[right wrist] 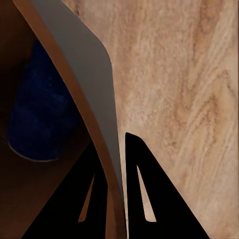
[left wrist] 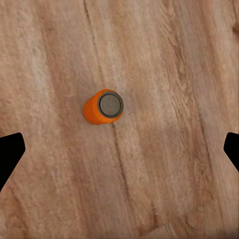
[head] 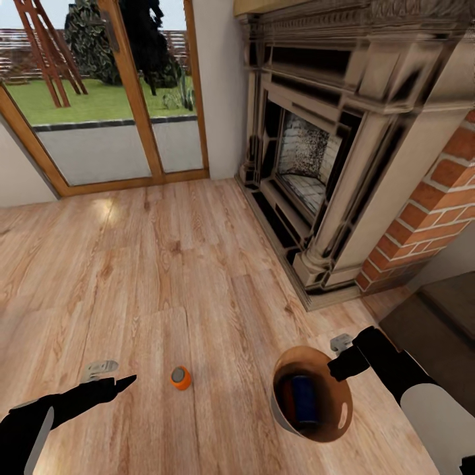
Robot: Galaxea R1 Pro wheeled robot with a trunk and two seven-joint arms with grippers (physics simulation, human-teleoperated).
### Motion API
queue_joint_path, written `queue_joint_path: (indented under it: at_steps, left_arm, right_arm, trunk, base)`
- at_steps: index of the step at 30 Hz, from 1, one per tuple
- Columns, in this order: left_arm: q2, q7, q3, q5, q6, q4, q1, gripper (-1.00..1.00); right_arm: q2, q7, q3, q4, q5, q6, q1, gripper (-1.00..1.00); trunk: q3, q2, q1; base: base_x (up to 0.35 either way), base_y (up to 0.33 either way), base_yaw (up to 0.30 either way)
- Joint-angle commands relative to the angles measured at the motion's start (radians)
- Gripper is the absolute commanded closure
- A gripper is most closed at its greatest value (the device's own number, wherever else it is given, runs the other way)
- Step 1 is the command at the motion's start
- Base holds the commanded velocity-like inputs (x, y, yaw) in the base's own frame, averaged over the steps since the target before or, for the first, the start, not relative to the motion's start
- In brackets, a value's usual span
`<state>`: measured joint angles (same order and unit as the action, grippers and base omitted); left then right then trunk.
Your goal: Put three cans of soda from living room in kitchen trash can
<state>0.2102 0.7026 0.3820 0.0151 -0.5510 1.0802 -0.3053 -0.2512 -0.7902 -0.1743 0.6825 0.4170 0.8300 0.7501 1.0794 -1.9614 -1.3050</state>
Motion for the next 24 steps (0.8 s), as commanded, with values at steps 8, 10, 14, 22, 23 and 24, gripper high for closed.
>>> queue_joint_path:
  at_steps: [8,10,14,22,23,24]
  left_arm:
    - [0.000,0.000,0.000,0.001,0.008,-0.001,0.000,-1.00]
    - [0.000,0.000,0.000,0.002,0.010,-0.002,0.000,-1.00]
    - [0.000,0.000,0.000,0.000,0.019,0.002,0.000,-1.00]
    - [0.000,0.000,0.000,0.000,0.048,0.000,0.000,-1.00]
    - [0.000,0.000,0.000,0.001,0.050,0.000,0.000,-1.00]
    - [0.000,0.000,0.000,0.001,0.055,-0.001,0.000,-1.00]
  right_arm:
    - [0.000,-0.004,0.002,-0.001,-0.015,0.008,0.000,1.00]
    - [0.000,-0.004,0.002,0.000,-0.015,0.008,0.000,1.00]
    - [-0.001,-0.004,0.002,-0.001,-0.015,0.008,0.000,1.00]
    - [-0.002,0.001,0.005,0.000,-0.015,0.008,0.000,1.00]
    - [-0.002,0.001,0.005,0.000,-0.015,0.008,0.000,1.00]
    - [-0.001,0.000,0.005,0.000,-0.015,0.008,0.000,1.00]
  trunk:
    - [-0.025,0.056,0.031]
    - [-0.031,0.070,0.038]
    - [-0.035,0.077,0.042]
    - [-0.035,0.077,0.042]
    - [-0.035,0.077,0.042]
    - [-0.035,0.077,0.042]
  base:
    - [0.000,0.000,0.000]
    - [0.000,0.000,0.000]
    - [0.000,0.000,0.000]
    - [0.000,0.000,0.008]
    - [0.000,0.000,0.098]
    - [0.000,0.000,0.152]
